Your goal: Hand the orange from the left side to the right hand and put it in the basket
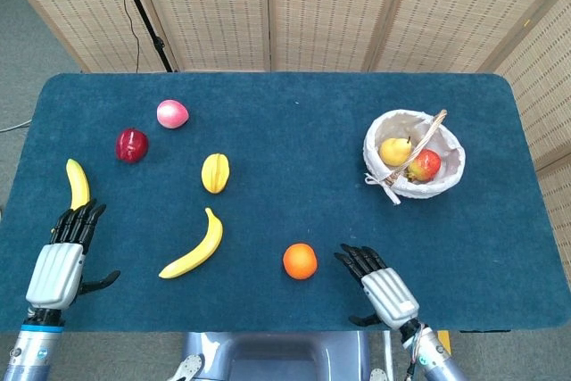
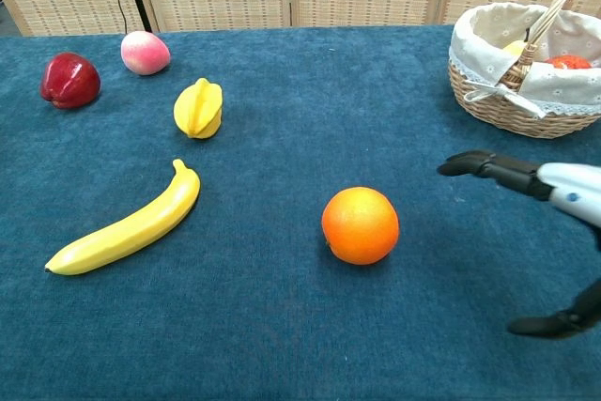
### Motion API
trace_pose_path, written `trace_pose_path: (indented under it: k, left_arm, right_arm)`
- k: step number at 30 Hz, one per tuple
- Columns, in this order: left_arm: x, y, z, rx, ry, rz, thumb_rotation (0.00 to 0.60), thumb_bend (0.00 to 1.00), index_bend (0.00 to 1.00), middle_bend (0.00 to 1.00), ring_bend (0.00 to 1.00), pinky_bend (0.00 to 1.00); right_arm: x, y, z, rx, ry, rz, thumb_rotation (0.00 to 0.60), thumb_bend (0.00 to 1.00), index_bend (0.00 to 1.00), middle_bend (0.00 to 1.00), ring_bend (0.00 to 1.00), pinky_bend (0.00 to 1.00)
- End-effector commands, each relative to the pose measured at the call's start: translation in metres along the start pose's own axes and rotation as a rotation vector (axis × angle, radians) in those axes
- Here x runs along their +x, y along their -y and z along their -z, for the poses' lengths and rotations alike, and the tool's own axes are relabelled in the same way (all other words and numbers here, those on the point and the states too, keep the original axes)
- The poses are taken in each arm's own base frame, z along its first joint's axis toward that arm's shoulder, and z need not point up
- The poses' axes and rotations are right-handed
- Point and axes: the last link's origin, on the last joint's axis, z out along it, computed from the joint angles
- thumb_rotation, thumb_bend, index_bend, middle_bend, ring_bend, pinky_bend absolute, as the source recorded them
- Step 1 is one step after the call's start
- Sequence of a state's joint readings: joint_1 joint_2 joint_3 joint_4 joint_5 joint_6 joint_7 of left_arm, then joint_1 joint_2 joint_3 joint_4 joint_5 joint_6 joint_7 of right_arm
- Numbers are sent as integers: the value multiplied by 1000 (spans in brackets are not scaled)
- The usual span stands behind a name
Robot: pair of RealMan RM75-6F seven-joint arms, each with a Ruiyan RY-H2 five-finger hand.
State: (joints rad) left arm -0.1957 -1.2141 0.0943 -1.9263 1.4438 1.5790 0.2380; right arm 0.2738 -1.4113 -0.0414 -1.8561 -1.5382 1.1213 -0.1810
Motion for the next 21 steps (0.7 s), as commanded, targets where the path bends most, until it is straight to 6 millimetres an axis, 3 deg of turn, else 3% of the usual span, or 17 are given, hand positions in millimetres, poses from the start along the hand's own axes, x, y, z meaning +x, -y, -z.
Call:
trace_pose_path:
  k: [1,12,21]
  left_arm:
    - [0,1,-1,4,2,1,600,50,57,0,0,0]
    - [-2,4,-4,15,12,-1,600,50,57,0,0,0]
    - [-3,7,-6,27,15,-2,600,50,57,0,0,0]
  right_arm:
    - [-9,3,-20,11,10,-55,600,0,0,0,0,29]
    - [-16,11,-67,25,-22,-134,600,0,0,0,0,29]
    - [-20,27,-84,34,-20,-193,600,0,0,0,0,29]
